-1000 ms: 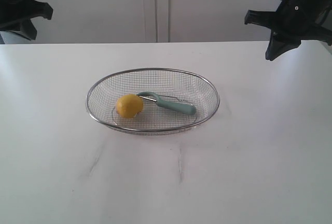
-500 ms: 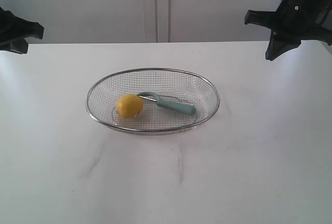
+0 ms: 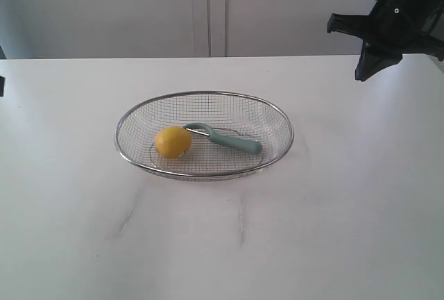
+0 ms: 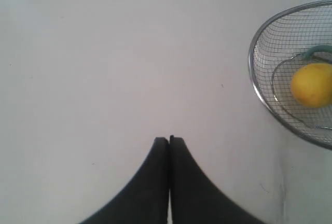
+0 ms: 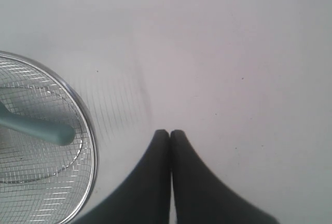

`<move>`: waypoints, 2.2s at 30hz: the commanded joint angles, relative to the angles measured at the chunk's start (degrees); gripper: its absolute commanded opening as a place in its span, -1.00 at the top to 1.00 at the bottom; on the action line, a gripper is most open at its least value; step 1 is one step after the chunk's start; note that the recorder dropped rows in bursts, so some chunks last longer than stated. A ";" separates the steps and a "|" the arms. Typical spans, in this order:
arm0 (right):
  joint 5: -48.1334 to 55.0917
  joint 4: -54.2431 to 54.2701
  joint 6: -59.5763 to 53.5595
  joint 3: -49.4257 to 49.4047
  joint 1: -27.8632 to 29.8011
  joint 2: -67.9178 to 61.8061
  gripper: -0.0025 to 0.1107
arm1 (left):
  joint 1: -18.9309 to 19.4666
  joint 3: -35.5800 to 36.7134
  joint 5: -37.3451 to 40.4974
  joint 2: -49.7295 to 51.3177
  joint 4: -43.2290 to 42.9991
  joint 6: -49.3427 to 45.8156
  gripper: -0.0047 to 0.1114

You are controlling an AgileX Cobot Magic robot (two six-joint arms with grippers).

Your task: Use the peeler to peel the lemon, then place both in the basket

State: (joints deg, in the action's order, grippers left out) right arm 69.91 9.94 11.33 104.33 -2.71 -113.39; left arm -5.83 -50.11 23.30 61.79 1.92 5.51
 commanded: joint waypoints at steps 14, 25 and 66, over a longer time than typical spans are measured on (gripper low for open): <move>-0.96 -0.35 0.06 0.20 0.38 0.66 0.96 | 4.50 21.51 -2.22 -27.35 0.06 0.36 0.92; -0.96 -0.35 0.06 0.20 0.38 0.66 0.96 | 7.39 29.41 -2.11 -40.61 -0.26 -2.74 0.92; -1.11 -0.35 0.06 0.20 0.38 0.66 0.96 | 11.98 44.90 0.37 -61.79 -2.35 -2.82 0.92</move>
State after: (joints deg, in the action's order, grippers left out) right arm 69.47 9.94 11.33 104.33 -2.71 -113.39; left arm 5.95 -5.96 23.32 0.22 -0.41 2.61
